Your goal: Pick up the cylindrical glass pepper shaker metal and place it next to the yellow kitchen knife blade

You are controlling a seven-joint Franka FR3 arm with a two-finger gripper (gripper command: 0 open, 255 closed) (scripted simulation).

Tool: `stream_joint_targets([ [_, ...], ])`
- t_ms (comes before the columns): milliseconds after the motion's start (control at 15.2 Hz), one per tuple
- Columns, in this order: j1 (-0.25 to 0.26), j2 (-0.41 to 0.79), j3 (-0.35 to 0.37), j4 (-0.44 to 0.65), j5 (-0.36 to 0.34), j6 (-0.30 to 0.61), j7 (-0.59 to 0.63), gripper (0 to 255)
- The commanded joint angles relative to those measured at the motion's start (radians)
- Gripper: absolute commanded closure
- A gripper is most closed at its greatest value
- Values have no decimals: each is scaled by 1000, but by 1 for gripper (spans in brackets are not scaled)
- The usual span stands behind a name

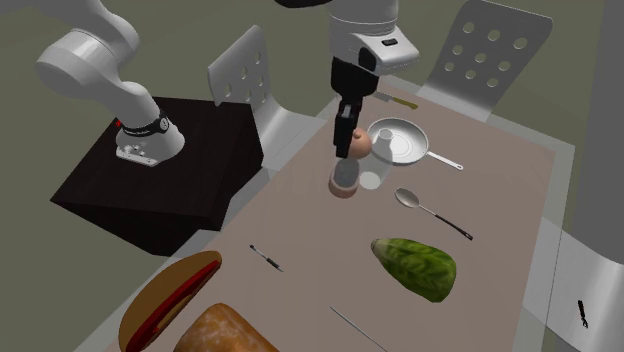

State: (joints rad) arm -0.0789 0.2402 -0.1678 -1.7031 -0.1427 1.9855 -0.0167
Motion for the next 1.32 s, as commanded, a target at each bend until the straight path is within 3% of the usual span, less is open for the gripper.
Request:
stream_joint_targets([
  [0, 1, -7, 0, 12, 0, -19, -1, 255],
  [660, 134, 7, 78, -47, -28, 17, 225, 255],
  [1254, 251, 93, 142, 5, -42, 19, 415, 255],
])
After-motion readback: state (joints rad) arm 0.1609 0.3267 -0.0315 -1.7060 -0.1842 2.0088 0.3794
